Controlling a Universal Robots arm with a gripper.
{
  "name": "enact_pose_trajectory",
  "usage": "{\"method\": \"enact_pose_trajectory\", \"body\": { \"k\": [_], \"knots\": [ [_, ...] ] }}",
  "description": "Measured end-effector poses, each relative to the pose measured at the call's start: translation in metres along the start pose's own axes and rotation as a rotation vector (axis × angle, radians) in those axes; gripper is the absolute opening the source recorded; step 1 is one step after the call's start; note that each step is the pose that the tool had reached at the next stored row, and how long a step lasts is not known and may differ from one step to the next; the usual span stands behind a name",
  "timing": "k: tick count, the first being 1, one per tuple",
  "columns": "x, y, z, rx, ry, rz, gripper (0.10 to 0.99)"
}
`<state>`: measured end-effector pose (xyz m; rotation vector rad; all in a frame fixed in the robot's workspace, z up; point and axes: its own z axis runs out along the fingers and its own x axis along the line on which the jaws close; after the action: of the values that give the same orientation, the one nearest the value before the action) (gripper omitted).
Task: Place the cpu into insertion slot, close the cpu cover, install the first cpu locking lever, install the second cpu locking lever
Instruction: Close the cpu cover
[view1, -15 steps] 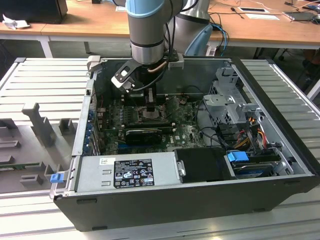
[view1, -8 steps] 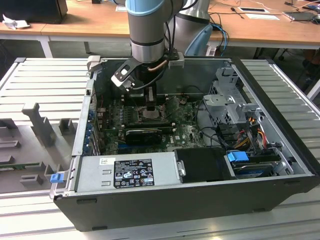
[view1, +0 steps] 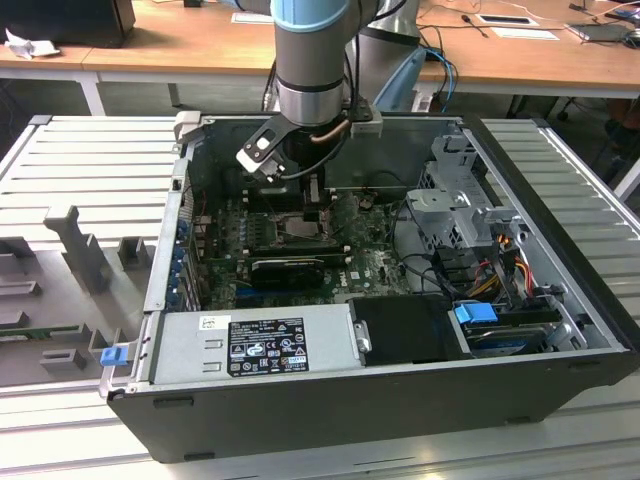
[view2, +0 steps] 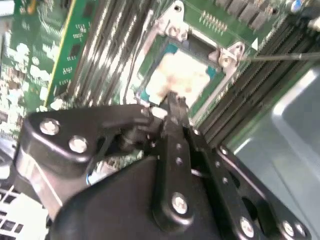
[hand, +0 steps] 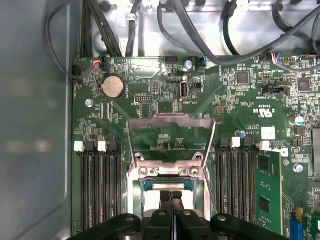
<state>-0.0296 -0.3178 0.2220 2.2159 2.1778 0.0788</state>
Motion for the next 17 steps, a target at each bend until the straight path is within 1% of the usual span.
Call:
{"method": "enact_pose_trajectory", "body": {
  "k": [2, 5, 17],
  "knots": [
    [0.0000, 0.0002, -0.0009, 0.003, 0.0001, 0.001, 0.106],
    [0.0001, 0.0004, -0.0038, 0.003, 0.0002, 0.001, 0.106],
    [0.0003, 0.0007, -0.0097, 0.003, -0.0002, 0.001, 0.106]
  ]
}}
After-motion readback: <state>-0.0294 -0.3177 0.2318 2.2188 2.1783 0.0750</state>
